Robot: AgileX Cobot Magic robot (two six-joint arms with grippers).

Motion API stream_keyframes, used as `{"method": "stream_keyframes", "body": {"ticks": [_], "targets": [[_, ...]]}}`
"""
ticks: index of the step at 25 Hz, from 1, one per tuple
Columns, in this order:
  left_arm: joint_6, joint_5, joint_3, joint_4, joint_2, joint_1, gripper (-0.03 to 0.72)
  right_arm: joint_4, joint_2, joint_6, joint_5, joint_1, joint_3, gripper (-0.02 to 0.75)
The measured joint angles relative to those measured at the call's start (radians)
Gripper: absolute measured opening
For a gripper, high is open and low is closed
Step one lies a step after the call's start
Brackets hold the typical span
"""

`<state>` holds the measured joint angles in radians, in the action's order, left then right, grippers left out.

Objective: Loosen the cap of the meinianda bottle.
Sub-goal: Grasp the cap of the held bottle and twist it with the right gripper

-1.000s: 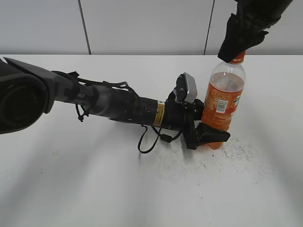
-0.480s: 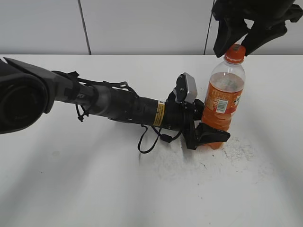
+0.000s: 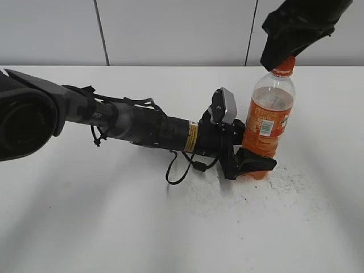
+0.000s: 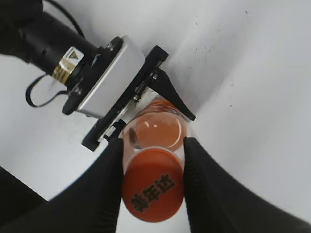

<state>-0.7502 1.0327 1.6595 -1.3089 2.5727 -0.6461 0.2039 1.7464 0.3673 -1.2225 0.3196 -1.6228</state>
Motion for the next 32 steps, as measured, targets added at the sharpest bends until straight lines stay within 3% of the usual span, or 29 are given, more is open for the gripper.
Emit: {"method": "stream_keyframes", "body": {"ticks": [5, 11, 13, 18, 22, 25, 30, 32], "targets": [[0.000, 0.000, 0.000, -0.001, 0.000, 0.000, 0.522, 0.022, -0.001, 0.393, -0.006, 0.000, 0.000, 0.274], [0.001, 0.001, 0.000, -0.002, 0.000, 0.000, 0.522, 0.030, -0.001, 0.446, -0.008, 0.000, 0.000, 0.274], [0.001, 0.001, 0.000, -0.002, 0.000, 0.000, 0.522, 0.030, -0.001, 0.404, -0.008, 0.000, 0.000, 0.300], [0.001, 0.001, 0.000, -0.003, 0.000, 0.000, 0.522, 0.009, -0.001, 0.126, -0.007, 0.000, 0.000, 0.484], [0.001, 0.001, 0.000, -0.003, 0.000, 0.000, 0.522, -0.027, -0.001, -0.155, -0.006, 0.000, 0.000, 0.515], [0.001, 0.000, 0.000, -0.003, 0.000, 0.000, 0.522, -0.039, -0.001, -0.278, -0.006, 0.000, 0.000, 0.483], [-0.001, -0.002, 0.000, -0.001, 0.000, 0.000, 0.522, -0.021, -0.001, -0.305, -0.006, 0.000, 0.000, 0.282], [-0.002, -0.002, 0.000, -0.001, 0.000, 0.000, 0.522, -0.016, -0.001, -0.289, -0.005, 0.000, 0.000, 0.276]]}}
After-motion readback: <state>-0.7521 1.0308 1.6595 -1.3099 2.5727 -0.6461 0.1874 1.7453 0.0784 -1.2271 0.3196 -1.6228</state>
